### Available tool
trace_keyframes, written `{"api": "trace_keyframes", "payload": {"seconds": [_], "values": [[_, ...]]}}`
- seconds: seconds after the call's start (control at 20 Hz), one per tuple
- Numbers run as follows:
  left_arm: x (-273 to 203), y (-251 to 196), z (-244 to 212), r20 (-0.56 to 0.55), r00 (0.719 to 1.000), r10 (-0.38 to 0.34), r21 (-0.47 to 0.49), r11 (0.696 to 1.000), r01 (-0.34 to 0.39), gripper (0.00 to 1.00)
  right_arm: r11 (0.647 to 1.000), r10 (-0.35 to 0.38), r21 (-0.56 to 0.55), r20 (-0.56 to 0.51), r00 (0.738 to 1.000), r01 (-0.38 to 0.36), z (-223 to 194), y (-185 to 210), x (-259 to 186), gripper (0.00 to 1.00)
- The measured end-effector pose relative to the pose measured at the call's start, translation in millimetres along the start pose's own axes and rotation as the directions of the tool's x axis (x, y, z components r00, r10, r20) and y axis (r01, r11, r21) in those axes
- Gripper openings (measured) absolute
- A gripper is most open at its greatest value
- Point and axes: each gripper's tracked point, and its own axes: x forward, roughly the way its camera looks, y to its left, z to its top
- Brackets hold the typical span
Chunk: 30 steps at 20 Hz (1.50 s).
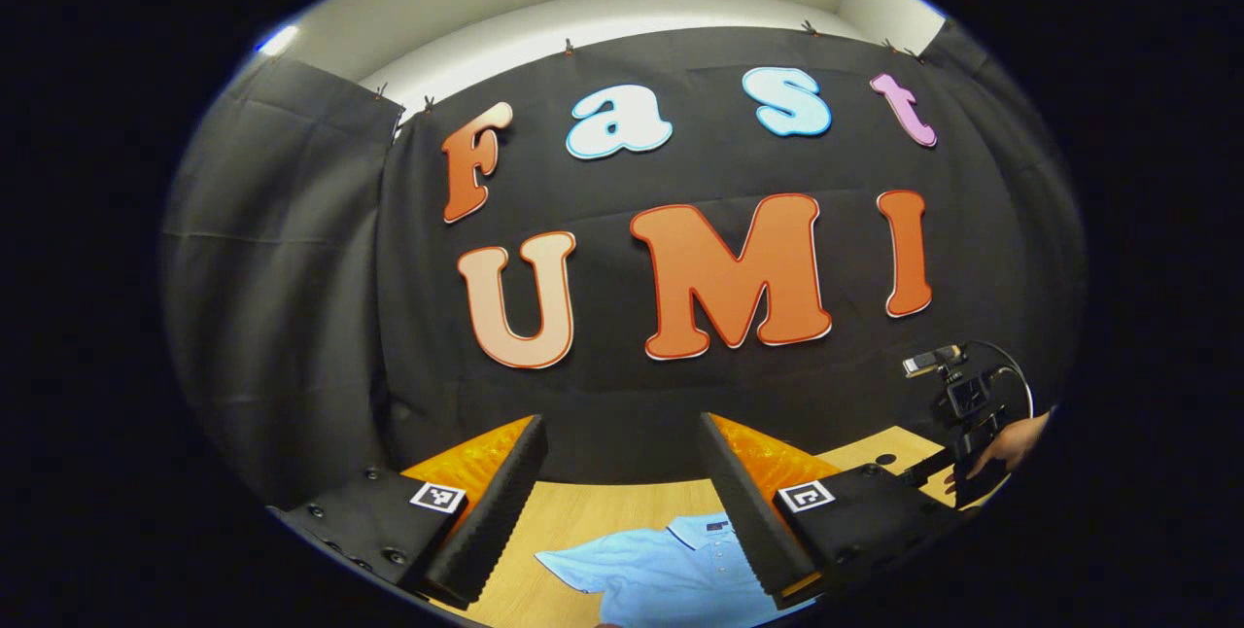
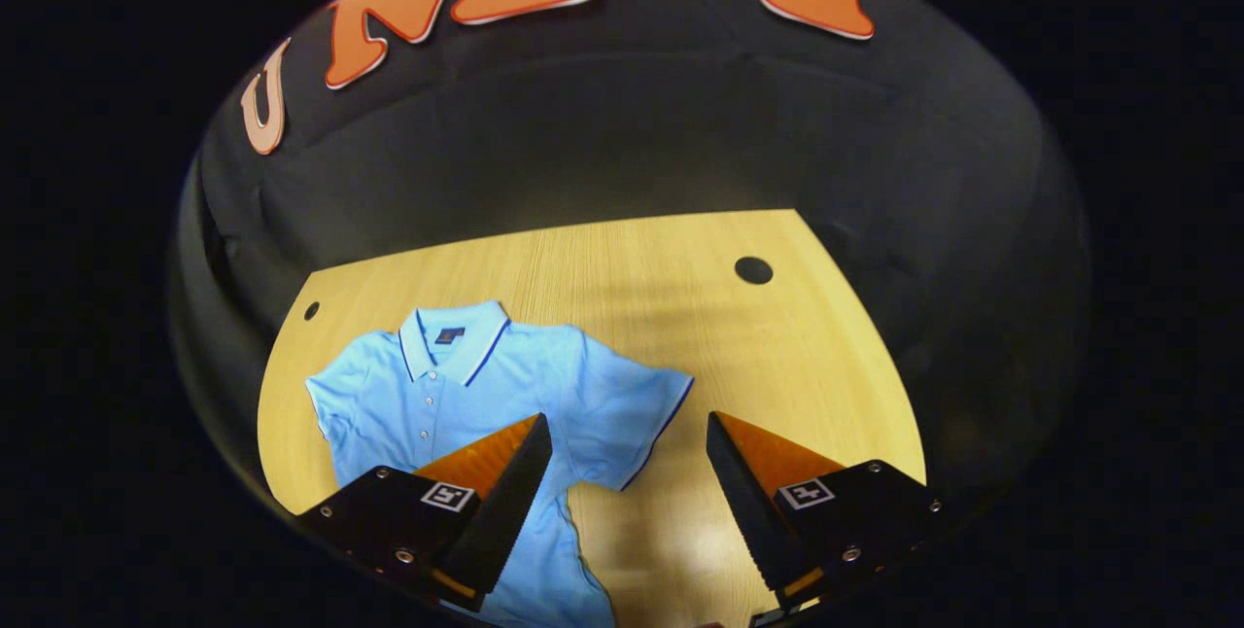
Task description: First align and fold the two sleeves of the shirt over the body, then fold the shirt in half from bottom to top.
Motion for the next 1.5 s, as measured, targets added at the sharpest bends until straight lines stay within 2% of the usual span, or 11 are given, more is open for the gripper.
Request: {"api": "trace_keyframes", "payload": {"seconds": [0.15, 0.5, 0.8, 0.9, 1.05, 1.1, 1.15, 1.2, 1.25, 1.4, 1.5], "values": [[-4.3, -8.0, 4.3, -0.012, 1.000, 0.009, -0.001, 1.000, -0.009, 1.00, 0.999, 0.040, 0.035, -0.088, 0.995, -0.037, -11.0, 8.7, 31.4, 0.98], [-3.4, -13.3, 5.8, -0.036, 0.998, 0.050, 0.041, 0.998, -0.049, 1.00, 0.997, -0.021, 0.068, -0.233, 0.972, 0.038, -36.7, -10.4, 85.0, 0.92], [-4.9, -17.2, 1.6, -0.067, 0.996, 0.056, 0.058, 0.997, -0.052, 1.00, 0.994, -0.034, 0.091, -0.319, 0.947, 0.066, -57.6, -12.6, 112.8, 0.77], [-5.6, -23.1, 0.5, -0.075, 0.996, 0.045, 0.063, 0.997, -0.041, 1.00, 0.993, -0.050, 0.089, -0.303, 0.952, 0.081, -52.3, -9.7, 117.8, 0.74], [-6.6, -34.2, 4.7, -0.071, 0.997, 0.034, 0.078, 0.997, -0.029, 1.00, 0.989, -0.114, 0.054, -0.310, 0.944, 0.137, -53.8, -16.6, 119.3, 0.60], [-7.7, -36.0, 5.8, -0.067, 0.997, 0.030, 0.082, 0.996, -0.025, 1.00, 0.989, -0.116, 0.054, -0.310, 0.944, 0.139, -53.4, -15.8, 121.2, 0.53], [-8.0, -36.8, 7.4, -0.065, 0.997, 0.029, 0.085, 0.996, -0.024, 1.00, 0.988, -0.116, 0.062, -0.307, 0.945, 0.141, -52.3, -14.9, 119.5, 0.39], [-9.0, -38.4, 5.9, -0.065, 0.998, 0.026, 0.084, 0.996, -0.020, 1.00, 0.989, -0.110, 0.064, -0.306, 0.946, 0.136, -51.4, -14.7, 120.4, 0.36], [-9.2, -40.5, 7.1, -0.065, 0.998, 0.021, 0.080, 0.997, -0.016, 1.00, 0.990, -0.097, 0.065, -0.301, 0.949, 0.121, -51.0, -15.2, 120.6, 0.19], [-12.6, -40.5, 4.6, -0.073, 0.997, 0.017, 0.074, 0.997, -0.012, 1.00, 0.990, -0.015, 0.131, -0.290, 0.957, 0.055, -45.7, -12.8, 120.6, 0.08], [-14.5, -39.7, 3.0, -0.076, 0.997, 0.017, 0.077, 0.997, -0.011, 1.00, 0.980, 0.057, 0.200, -0.325, 0.944, 0.010, -50.5, -6.8, 117.3, 0.05]]}}
